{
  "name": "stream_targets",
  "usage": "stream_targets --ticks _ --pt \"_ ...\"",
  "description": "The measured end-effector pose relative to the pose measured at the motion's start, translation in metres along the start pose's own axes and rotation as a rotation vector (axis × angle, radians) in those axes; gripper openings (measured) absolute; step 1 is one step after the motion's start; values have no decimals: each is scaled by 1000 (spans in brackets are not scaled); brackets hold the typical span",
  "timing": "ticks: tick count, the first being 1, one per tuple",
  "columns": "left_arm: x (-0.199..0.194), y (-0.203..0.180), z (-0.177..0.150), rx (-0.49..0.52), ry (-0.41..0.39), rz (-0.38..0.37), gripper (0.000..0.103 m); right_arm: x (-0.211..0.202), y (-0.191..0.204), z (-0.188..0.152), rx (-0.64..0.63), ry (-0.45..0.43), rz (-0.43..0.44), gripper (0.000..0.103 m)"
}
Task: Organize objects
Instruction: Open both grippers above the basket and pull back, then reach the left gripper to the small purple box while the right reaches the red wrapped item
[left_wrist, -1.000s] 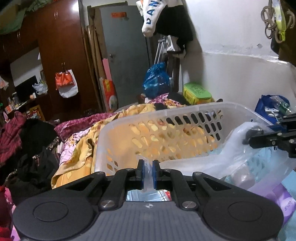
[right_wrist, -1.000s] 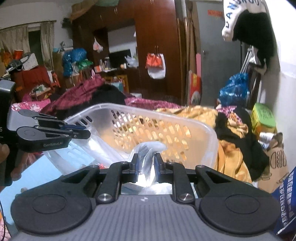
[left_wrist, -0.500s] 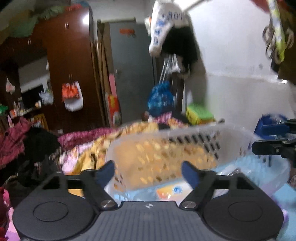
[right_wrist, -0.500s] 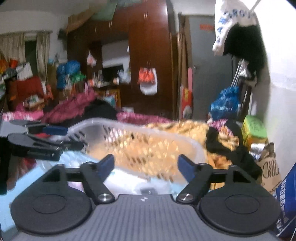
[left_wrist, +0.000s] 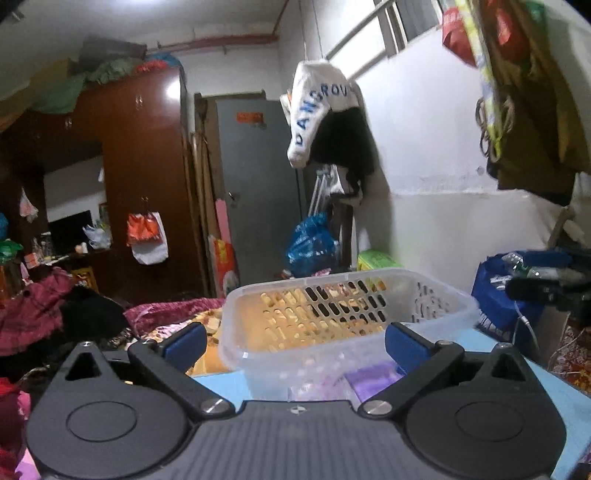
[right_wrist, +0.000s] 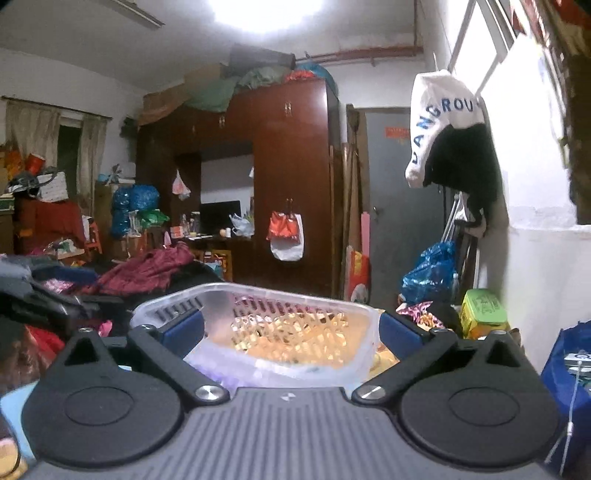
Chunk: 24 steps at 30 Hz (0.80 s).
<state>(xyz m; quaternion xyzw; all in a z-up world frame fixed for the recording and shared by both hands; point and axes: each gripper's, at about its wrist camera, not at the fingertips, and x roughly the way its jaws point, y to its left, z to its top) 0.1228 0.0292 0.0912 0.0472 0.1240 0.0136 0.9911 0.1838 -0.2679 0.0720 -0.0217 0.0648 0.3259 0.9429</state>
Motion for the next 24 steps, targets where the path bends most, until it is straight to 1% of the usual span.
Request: stream_targets --ticks 3,5,7,9,10,12,14,17,20,24 --pt "-30 0 -16 -37 -35 -46 103 -24 -1 -15 38 -14 24 103" --pt "-48 -3 -35 -59 -71 -52 103 -38 -2 -32 70 -17 52 103" --pt "-58 -10 -57 -84 -97 -46 103 -44 -4 -48 93 -17 70 103" --pt "-60 -20 -74 -77 -103 -75 103 -45 -4 -67 107 -5 77 103" --pt "-58 -24 -78 -72 -100 -91 103 -41 -5 -74 114 10 75 103" --pt "-47 -40 -88 -40 -61 -121 103 -26 -8 -80 105 63 67 103" --pt "-32 -54 -90 -18 -17 -142 103 -7 -16 -76 98 113 34 103" --pt "-14 -67 -95 -20 34 -172 103 24 -35 -71 124 183 -18 103" --pt "-6 -81 -103 -14 54 -150 103 57 -50 -69 157 280 -2 103" --pt "9 -96 -105 -7 110 -134 103 84 -54 -64 143 339 -11 103"
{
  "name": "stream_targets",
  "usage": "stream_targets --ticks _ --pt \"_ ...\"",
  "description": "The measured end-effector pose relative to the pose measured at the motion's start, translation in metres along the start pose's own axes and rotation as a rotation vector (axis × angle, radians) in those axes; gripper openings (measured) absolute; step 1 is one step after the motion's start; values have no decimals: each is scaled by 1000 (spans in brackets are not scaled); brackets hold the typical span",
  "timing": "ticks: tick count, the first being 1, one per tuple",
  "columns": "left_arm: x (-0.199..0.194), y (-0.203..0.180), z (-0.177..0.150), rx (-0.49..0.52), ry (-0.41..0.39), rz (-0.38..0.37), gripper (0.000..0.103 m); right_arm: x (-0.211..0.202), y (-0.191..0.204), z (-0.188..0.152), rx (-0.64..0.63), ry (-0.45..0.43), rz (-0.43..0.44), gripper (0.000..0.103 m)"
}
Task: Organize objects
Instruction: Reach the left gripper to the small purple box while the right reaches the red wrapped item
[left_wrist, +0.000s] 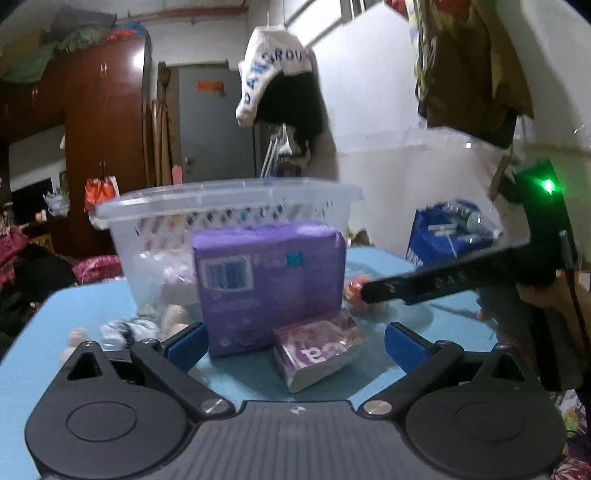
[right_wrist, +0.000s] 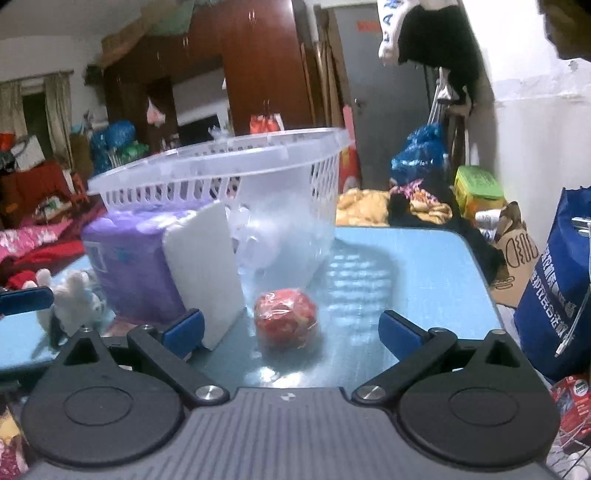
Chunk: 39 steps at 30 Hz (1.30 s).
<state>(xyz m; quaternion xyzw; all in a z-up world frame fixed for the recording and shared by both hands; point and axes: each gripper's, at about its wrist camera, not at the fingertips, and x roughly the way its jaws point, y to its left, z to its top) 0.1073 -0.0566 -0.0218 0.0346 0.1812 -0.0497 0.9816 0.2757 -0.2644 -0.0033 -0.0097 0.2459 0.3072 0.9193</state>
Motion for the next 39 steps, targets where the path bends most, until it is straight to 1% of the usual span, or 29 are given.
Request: stream_targets --ticks 2,4,6,9,13,18,22,25,29,32,34,35,36,37,39 --pt "10 -4 1 -3 38 24 103 8 2 7 -16 10 -14 103" --pt "20 -7 3 -1 83 52 103 12 6 10 -19 26 -20 103" --pt "26 -9 2 -5 111 68 101 12 7 9 -21 36 -23 103" --pt "30 -13 0 1 121 75 101 7 9 -7 -30 49 -22 100" --pt "31 -12 -1 -6 123 101 101 8 11 -13 -33 57 -30 98" --pt "35 -14 -1 -7 135 103 101 8 8 -16 -18 63 -19 96" --pt "39 -20 -1 14 140 111 101 8 10 -16 -30 68 -28 95" --pt "38 -22 0 20 136 118 101 11 12 -15 -34 80 -28 92" --pt "39 -25 1 32 140 112 98 15 14 -15 -44 103 -25 82" --pt "40 -27 1 50 145 96 89 14 17 -16 -60 108 -27 77" --pt "41 -30 -1 59 156 84 78 14 17 -18 -58 115 -21 70" --pt "40 -30 -2 62 156 80 77 14 17 -18 -58 122 -17 64" --pt "39 -30 -2 64 153 80 76 14 17 -19 -60 131 -14 60" --pt "38 -30 -2 64 151 78 74 14 17 -19 -60 136 -13 59" --pt "35 -29 -3 62 143 77 74 12 17 -20 -64 132 -15 51"
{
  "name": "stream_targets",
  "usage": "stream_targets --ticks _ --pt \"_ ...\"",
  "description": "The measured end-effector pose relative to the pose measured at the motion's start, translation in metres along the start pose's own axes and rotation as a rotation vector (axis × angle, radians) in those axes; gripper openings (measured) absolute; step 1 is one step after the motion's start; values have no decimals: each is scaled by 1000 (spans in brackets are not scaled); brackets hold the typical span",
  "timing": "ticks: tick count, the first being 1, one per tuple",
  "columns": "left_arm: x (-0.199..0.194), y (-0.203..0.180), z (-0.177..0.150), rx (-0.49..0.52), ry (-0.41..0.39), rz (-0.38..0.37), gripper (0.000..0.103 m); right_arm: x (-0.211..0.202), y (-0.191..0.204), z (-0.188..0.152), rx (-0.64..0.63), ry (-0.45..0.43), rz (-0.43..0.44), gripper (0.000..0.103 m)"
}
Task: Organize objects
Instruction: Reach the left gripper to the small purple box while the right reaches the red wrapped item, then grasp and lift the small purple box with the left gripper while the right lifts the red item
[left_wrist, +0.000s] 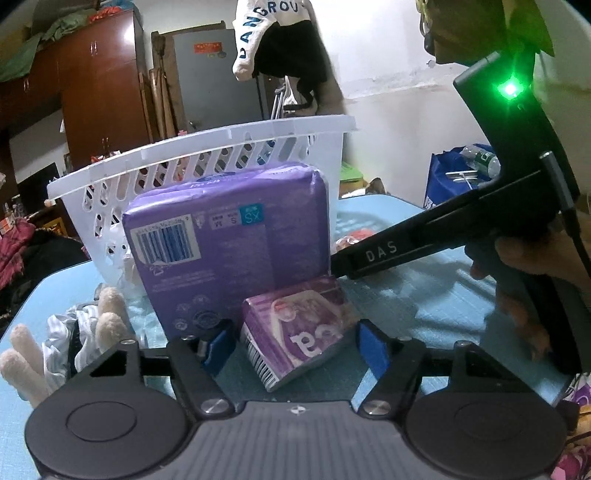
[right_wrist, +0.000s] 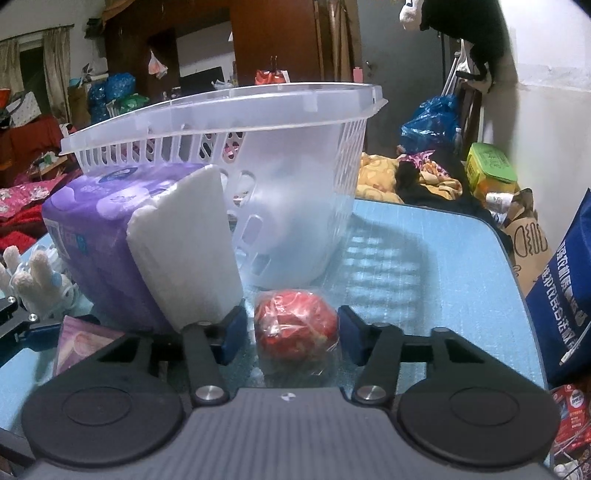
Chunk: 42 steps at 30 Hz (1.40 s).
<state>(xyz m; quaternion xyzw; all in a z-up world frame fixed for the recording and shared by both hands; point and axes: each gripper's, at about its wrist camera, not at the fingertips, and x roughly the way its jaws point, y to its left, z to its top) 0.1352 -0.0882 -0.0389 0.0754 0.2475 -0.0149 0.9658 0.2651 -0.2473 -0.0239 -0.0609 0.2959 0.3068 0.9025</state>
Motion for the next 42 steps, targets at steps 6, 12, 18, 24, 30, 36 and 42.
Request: stream_targets --ticks 6,12,18,24,30,36,42 --pt "-18 7 -8 -13 -92 -7 73 -15 -3 -4 13 -55 18 50" --pt "-42 22 -17 -71 -184 -17 73 -43 -12 -15 35 -147 87 50" --pt "-79 43 -12 -115 -245 10 73 -73 -15 -21 48 -239 96 50" --pt "-112 69 26 -109 -310 67 73 -108 -10 -8 29 -334 100 50" --pt "-109 94 84 -111 -313 34 73 -131 13 32 -42 -423 80 50" --pt "-111 108 133 -100 -273 30 73 -144 36 73 -117 -487 75 50" --pt "-86 108 160 -67 -174 32 73 -126 39 108 -111 -454 55 50"
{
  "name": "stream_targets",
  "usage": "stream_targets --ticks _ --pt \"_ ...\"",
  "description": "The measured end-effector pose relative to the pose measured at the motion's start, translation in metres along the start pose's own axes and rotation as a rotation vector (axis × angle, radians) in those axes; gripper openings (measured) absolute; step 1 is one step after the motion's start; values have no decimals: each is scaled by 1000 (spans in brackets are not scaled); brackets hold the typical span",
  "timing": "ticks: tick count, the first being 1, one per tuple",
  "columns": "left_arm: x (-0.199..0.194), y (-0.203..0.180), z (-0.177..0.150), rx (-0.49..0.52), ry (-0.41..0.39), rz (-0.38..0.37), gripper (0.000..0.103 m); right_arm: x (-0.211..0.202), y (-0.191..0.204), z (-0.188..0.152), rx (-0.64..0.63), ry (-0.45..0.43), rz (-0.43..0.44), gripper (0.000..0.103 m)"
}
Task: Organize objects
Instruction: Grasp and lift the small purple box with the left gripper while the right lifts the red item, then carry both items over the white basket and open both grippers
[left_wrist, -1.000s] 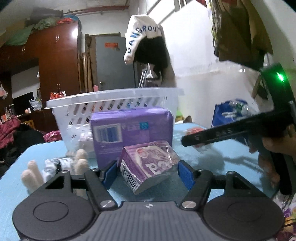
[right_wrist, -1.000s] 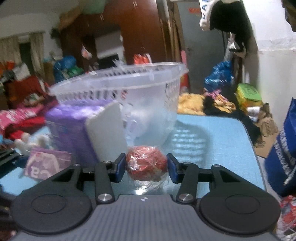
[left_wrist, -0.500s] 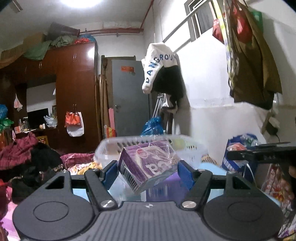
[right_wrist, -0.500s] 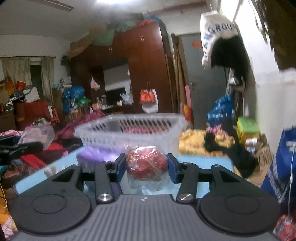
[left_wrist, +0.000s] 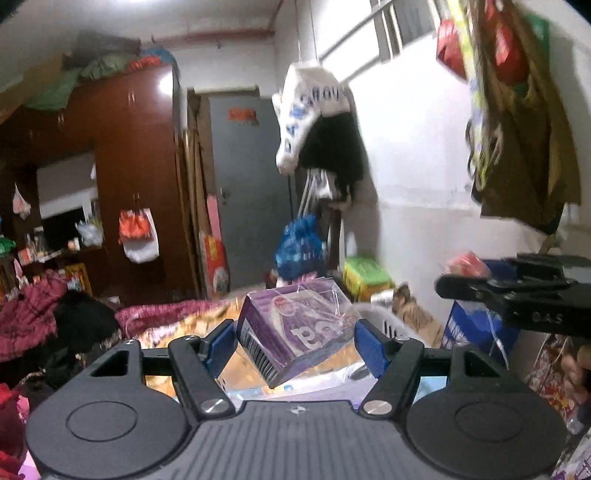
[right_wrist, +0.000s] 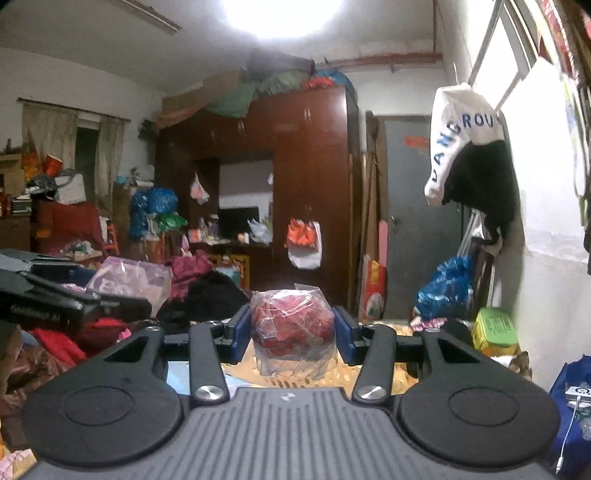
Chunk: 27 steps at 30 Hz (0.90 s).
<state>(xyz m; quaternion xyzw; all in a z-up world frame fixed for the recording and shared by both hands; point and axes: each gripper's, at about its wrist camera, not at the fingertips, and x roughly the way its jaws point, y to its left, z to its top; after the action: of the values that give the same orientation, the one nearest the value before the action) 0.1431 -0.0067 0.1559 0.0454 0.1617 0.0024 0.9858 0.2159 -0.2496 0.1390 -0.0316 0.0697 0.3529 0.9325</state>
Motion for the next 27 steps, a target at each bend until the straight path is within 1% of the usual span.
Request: stream_targets --ticks 3,6,8,11,13,18,21,24,27 --pt "40 3 4 -10 99 21 73 31 -7 -4 17 77 -26 50" --pt "85 10 3 -52 204 7 73 62 -14 -12 43 155 -42 50" --pt "109 12 2 -54 258 -4 73 80 -16 -18 60 204 -32 50" --pt "139 12 -7 -42 350 -34 73 103 -16 -26 47 290 -45 50" --pt "152 13 -14 -37 388 -43 73 113 -17 -31 48 335 -48 50" --pt "172 23 -28 -58 431 -40 73 125 -20 -41 35 426 -57 50" --pt "177 31 -33 -76 434 -33 73 126 -24 -44 60 441 -46 50" --pt "180 35 -36 -88 445 -20 73 127 -25 -47 59 457 -54 51" --pt "184 37 -39 -94 456 -25 73 127 -25 -48 66 468 -52 51"
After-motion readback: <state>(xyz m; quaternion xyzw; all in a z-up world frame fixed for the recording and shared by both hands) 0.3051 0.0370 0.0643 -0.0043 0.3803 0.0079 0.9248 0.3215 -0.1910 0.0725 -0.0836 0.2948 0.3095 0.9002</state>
